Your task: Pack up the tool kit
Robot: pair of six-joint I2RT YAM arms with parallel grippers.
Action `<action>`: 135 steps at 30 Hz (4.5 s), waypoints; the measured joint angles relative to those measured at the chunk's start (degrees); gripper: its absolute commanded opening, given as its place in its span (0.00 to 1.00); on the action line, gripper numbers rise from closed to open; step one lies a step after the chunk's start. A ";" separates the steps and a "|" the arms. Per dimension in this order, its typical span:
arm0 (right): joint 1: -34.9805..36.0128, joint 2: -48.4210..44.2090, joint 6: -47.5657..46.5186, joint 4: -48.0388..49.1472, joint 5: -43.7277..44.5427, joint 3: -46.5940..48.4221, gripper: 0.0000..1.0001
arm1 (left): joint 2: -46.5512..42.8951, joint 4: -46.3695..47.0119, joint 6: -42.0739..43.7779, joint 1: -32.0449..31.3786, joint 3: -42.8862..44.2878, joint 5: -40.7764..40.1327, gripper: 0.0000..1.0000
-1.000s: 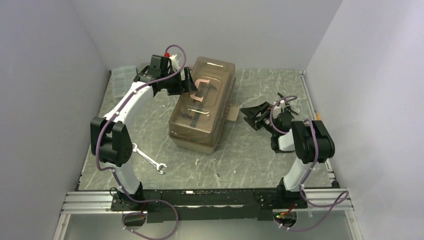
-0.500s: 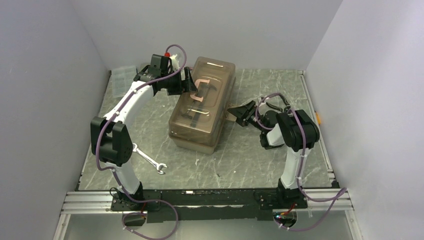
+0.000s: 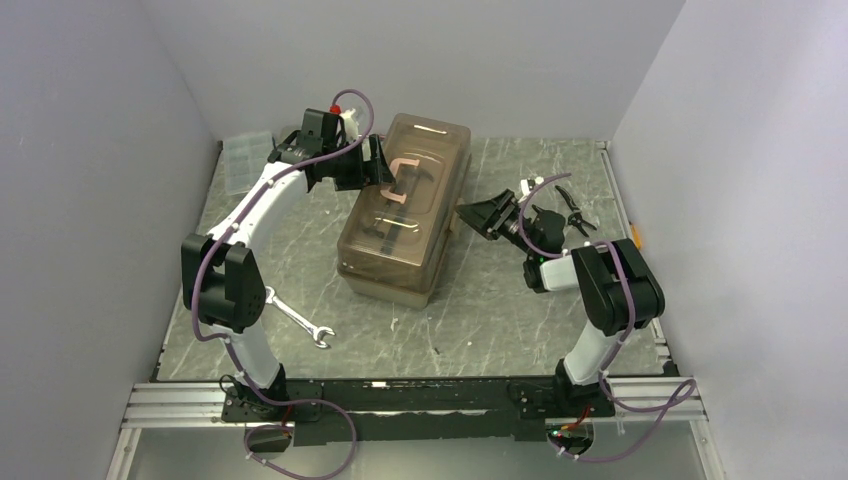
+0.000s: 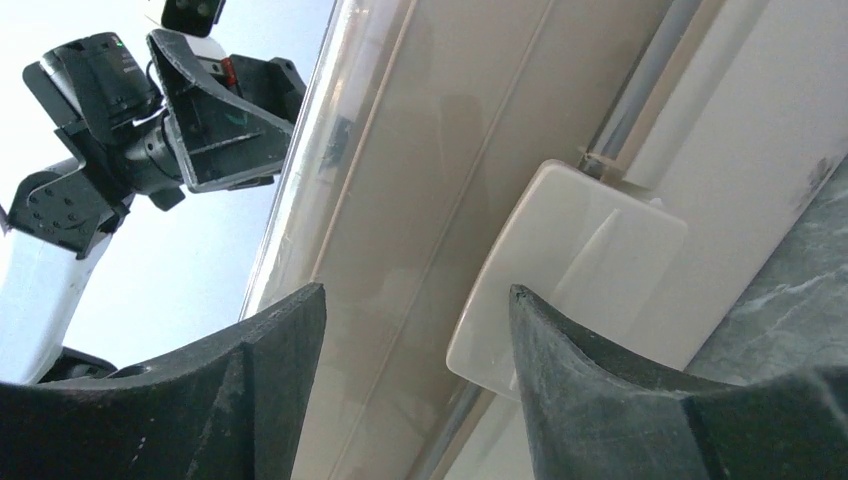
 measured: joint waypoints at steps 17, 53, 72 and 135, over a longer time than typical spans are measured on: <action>-0.48 2.93 0.85 -2.29 0.87 1.46 0.20 | 0.00 -0.04 0.39 -0.04 0.00 0.00 0.88; -0.76 11.76 5.51 6.54 6.62 2.14 0.00 | 0.52 4.59 -1.14 0.83 -2.71 2.69 0.85; 1.16 14.29 5.62 6.62 14.21 3.48 0.00 | -3.87 16.76 -4.13 0.92 -12.39 2.01 0.85; -18.01 -16.37 -61.68 -13.70 43.50 -20.90 0.95 | -31.43 91.76 28.09 10.84 -85.94 -50.93 0.89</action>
